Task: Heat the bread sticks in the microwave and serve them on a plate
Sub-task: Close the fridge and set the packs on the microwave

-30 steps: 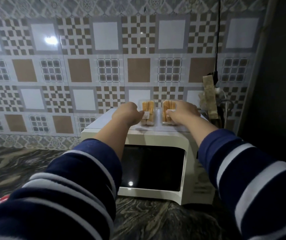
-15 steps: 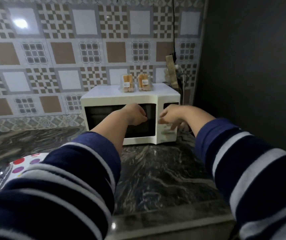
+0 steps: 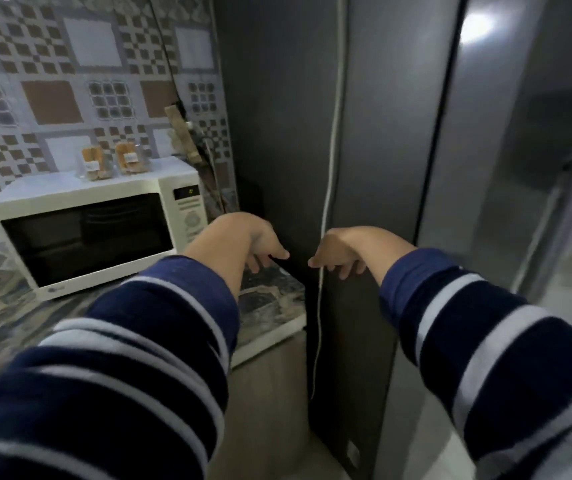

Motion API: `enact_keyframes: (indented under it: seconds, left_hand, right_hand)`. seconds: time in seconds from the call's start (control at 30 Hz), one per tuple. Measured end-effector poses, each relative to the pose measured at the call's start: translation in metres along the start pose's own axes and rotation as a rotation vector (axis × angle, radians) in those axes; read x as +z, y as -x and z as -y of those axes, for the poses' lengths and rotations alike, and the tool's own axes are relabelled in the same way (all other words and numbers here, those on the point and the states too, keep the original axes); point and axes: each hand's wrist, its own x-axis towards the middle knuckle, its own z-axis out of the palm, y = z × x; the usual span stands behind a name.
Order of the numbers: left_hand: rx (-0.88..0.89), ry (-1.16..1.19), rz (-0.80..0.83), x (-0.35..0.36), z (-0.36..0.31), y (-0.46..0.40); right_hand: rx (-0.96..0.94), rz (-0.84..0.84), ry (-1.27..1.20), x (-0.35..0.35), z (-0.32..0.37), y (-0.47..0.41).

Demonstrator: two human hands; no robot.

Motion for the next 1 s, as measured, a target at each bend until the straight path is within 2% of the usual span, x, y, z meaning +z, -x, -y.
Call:
enact_keyframes:
  seconds: [0.23,0.4,0.53,0.8,1.0]
  left_hand:
    - [0.198,-0.016,0.101,0.089,-0.172,0.03]
    - [0.364,-0.056,0.112,0.154,-0.294,0.061]
    - [0.457,-0.096,0.137,0.197,-0.376,0.073]
    - [0.656,-0.123,0.136,0.246,-0.548,0.063]
    - [0.754,-0.158,0.152,0.262,-0.684,0.022]
  right_hand:
    - [0.219,-0.113,-0.006,-0.02,-0.183,0.101]
    - [0.322,-0.239,-0.003,-0.036,-0.307,0.178]
    - [0.428,-0.26,-0.057,-0.043,-0.393,0.224]
    - [0.607,-0.353,-0.188,-0.079,-0.553,0.275]
    - [0.677,-0.434,-0.22,-0.131,-0.665,0.266]
